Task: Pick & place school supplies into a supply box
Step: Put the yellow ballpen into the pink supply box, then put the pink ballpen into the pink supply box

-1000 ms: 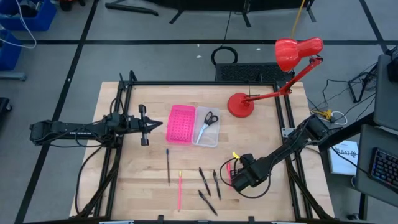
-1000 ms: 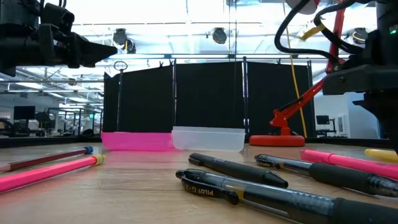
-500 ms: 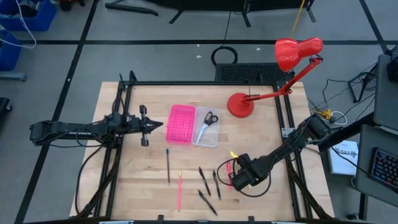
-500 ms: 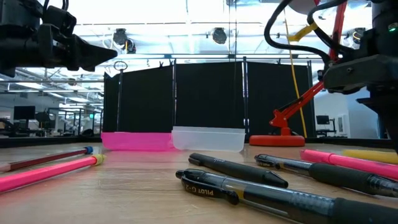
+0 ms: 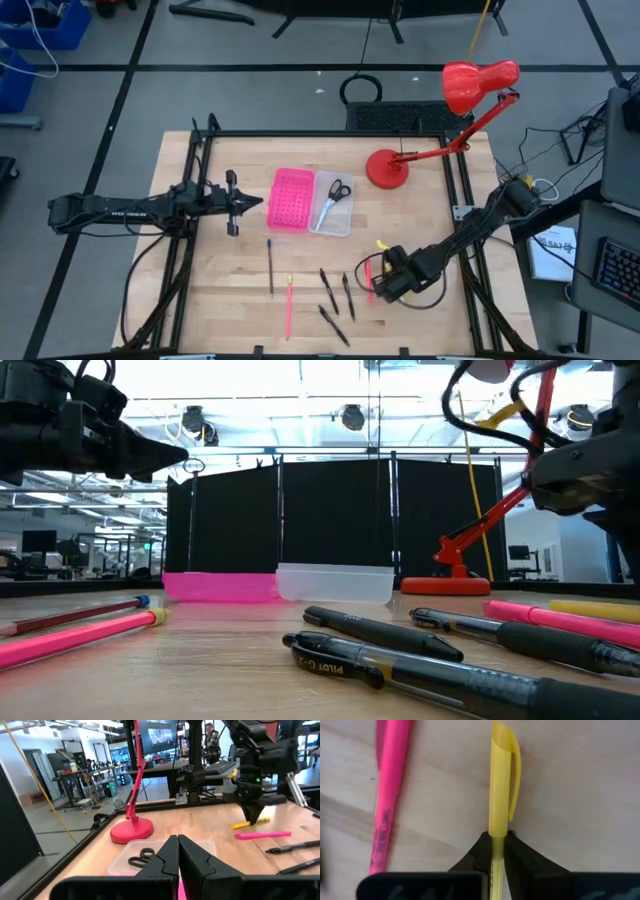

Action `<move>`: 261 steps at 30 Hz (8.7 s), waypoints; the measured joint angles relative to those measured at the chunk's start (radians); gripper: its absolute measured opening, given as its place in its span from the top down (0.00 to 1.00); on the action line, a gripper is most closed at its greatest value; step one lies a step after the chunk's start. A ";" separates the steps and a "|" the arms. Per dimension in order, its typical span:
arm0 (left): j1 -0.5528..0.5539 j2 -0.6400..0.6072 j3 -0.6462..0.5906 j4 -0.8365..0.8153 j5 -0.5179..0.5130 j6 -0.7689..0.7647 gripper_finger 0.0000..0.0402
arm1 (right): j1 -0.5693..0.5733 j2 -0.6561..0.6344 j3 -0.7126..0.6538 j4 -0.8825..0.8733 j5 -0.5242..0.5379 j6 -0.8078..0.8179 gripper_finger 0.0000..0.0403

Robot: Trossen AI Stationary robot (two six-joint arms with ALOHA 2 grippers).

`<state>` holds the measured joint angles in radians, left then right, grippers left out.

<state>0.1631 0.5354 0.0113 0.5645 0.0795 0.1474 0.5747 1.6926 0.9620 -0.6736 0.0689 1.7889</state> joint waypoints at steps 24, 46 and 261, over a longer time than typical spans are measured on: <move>0.000 0.001 0.000 0.008 -0.011 0.034 0.98 | -0.539 -0.166 0.010 0.719 0.213 -0.539 0.95; 0.000 0.001 0.000 0.015 -0.029 0.060 0.98 | -0.736 0.140 0.011 0.879 0.057 -0.571 0.95; 0.000 0.001 0.000 -0.014 -0.035 0.024 0.98 | -0.758 0.221 0.388 0.363 -0.064 -0.720 0.95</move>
<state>0.1627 0.5365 0.0109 0.5503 0.0448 0.1713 -0.1829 1.9141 1.3496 -0.3103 0.0046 1.0685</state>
